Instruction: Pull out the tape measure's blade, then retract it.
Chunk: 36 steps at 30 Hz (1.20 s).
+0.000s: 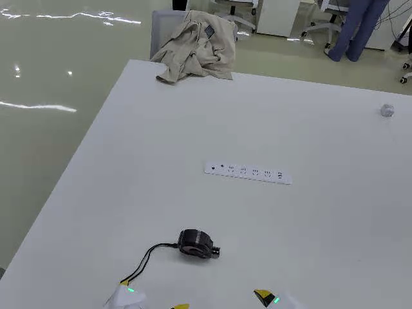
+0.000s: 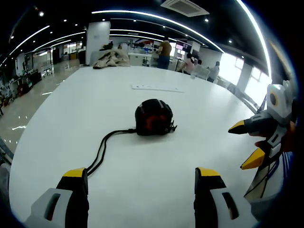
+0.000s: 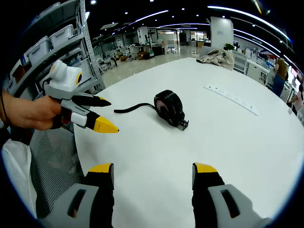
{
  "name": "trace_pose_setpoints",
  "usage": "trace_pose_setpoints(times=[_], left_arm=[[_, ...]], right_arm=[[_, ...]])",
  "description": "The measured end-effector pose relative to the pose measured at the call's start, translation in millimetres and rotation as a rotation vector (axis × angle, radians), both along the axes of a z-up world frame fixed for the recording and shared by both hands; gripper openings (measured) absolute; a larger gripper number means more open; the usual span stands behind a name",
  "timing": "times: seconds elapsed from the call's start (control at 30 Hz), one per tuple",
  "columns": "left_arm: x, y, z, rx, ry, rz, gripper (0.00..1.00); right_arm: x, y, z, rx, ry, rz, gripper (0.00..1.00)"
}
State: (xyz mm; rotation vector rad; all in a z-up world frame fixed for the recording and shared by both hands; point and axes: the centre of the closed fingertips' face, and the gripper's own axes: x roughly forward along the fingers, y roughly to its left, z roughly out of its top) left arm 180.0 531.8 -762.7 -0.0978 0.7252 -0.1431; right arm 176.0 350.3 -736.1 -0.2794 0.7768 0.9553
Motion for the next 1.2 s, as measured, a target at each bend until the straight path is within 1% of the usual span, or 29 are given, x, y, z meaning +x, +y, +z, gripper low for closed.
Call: trace_pose_setpoints(times=[0.1, 0.2, 0.4, 0.57, 0.63, 0.73, 0.8, 0.9, 1.2], left_arm=[[-3.8, 0.0, 1.5, -0.003, 0.0, -0.004, 0.91], [-8.7, 0.5, 0.1, -0.004, 0.005, -0.01, 0.91], [-18.4, 2.9, 3.4, -0.001, 0.011, -0.015, 0.92], [-23.0, 3.9, 5.5, -0.011, 0.013, -0.009, 0.93], [-24.1, 4.0, 7.1, -0.01, 0.012, -0.009, 0.93], [-25.4, 4.1, 10.0, -0.014, 0.01, -0.007, 0.94], [-26.8, 3.4, 10.3, -0.018, 0.017, -0.01, 0.96], [-28.6, 3.6, 11.1, -0.018, 0.019, -0.012, 0.96], [-36.2, 4.7, 18.2, -0.019, 0.022, -0.019, 0.99]], right_arm=[[-4.4, -5.0, 1.7, -0.002, -0.002, -0.011, 0.7], [-6.9, -8.9, 4.5, 0.0, -0.005, -0.022, 0.71], [-6.0, -16.5, 13.7, 0.006, -0.016, -0.054, 0.73], [-6.6, -19.2, 21.6, 0.013, -0.028, -0.067, 0.75], [-8.0, -19.7, 23.9, 0.013, -0.027, -0.066, 0.76], [-10.3, -20.1, 31.4, 0.025, -0.022, -0.075, 0.79], [-11.7, -20.6, 34.7, 0.026, -0.027, -0.079, 0.8], [-13.8, -21.3, 40.4, 0.033, -0.029, -0.087, 0.81], [-16.7, -28.6, 50.5, 0.032, -0.033, -0.105, 0.85]])
